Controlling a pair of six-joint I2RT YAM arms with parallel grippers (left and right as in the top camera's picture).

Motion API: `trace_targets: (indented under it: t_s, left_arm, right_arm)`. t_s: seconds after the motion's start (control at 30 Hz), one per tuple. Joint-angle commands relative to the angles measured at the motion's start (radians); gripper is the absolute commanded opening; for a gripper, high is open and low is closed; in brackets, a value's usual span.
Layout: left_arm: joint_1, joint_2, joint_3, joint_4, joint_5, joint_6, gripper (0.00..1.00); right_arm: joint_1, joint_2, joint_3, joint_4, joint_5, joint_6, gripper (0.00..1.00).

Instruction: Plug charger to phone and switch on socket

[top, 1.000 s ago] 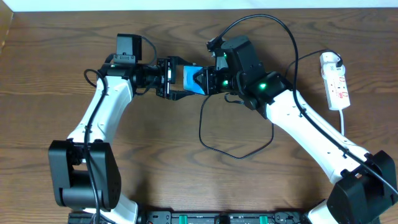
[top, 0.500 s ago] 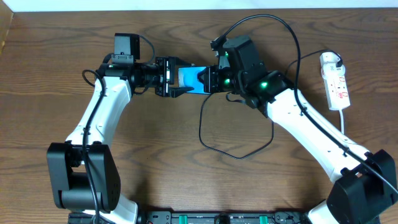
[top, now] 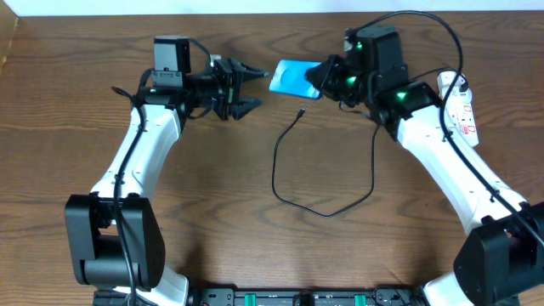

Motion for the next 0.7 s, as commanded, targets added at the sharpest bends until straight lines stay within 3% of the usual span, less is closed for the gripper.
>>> trace_targets:
  t_s: [0.0,0.23,0.37,0.67]
  left_arm:
    - [-0.001,-0.020,0.009,0.076,-0.039,0.027,0.63]
    - [-0.001,-0.020,0.009,0.093,-0.159,-0.151,0.63]
    - [-0.001,-0.020,0.009,0.184,-0.191,-0.216,0.63]
    - [-0.004,-0.019,0.009,0.352,-0.233,-0.316,0.61]
  right_arm:
    - [0.002,-0.006,0.018,0.059,-0.041,0.264,0.01]
    - [0.029,-0.006,0.017,0.209,0.002,0.463,0.01]
    - [0.051,-0.005,0.017,0.232,0.026,0.575,0.01]
    - [0.084,0.005,0.017,0.234,0.042,0.673,0.01]
